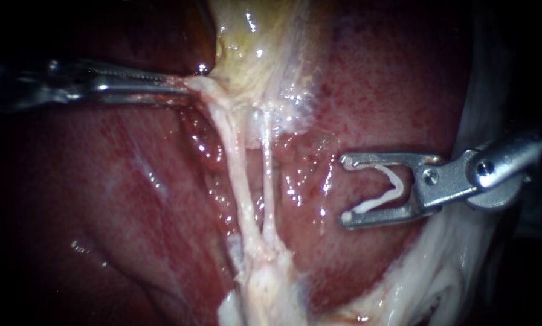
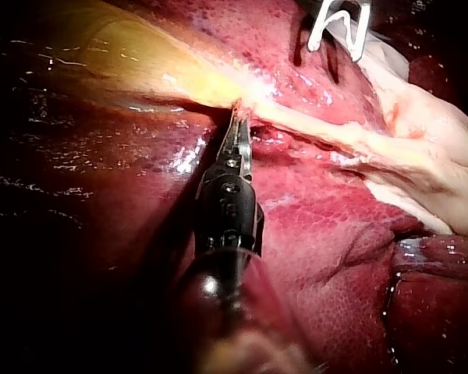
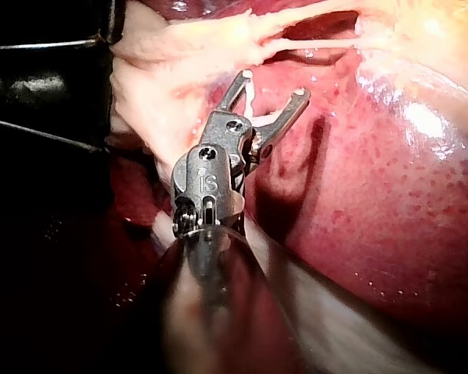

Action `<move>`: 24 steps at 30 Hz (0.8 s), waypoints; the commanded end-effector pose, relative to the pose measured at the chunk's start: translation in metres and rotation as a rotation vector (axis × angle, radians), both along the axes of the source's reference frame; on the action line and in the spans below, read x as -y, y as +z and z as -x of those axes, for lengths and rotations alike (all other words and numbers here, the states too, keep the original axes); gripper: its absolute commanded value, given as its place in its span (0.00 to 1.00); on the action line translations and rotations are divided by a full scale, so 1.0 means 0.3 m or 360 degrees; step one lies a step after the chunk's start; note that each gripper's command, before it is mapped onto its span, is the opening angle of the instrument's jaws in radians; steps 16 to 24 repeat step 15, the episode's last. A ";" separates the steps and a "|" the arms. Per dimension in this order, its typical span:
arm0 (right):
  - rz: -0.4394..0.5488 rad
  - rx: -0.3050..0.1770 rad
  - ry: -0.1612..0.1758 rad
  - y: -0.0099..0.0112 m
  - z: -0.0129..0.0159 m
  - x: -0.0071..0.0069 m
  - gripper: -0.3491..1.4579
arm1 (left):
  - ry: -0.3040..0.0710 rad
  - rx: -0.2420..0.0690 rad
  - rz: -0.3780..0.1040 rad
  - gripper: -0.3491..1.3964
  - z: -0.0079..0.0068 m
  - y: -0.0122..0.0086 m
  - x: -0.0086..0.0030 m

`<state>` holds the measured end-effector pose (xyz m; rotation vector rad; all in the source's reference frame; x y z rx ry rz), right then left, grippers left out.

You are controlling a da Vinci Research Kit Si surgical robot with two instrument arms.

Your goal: Grabbing gallbladder

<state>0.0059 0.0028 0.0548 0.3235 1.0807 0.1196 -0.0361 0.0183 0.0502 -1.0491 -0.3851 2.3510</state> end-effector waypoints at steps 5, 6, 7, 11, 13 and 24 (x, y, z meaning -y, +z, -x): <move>0.0000 0.0000 0.0000 0.0000 -0.0001 0.0000 0.46 | 0.0000 -0.0003 0.0007 0.00 -0.0021 0.0003 -0.0002; 0.0000 0.0000 0.0000 0.0000 -0.0001 0.0000 0.46 | 0.0001 -0.0003 0.0008 0.00 -0.0023 0.0007 -0.0002; 0.0000 0.0000 0.0000 0.0000 -0.0001 0.0000 0.46 | 0.0001 -0.0003 0.0008 0.00 -0.0025 0.0011 -0.0003; 0.0000 0.0000 0.0000 0.0000 -0.0002 0.0000 0.46 | 0.0001 -0.0003 0.0009 0.00 -0.0029 0.0017 -0.0006; 0.0000 0.0000 0.0001 0.0000 -0.0003 -0.0001 0.46 | 0.0001 -0.0003 0.0009 0.00 -0.0028 0.0018 -0.0007; 0.0000 0.0000 0.0000 0.0000 -0.0003 -0.0001 0.46 | -0.0003 -0.0007 0.0013 0.00 -0.0025 0.0025 -0.0006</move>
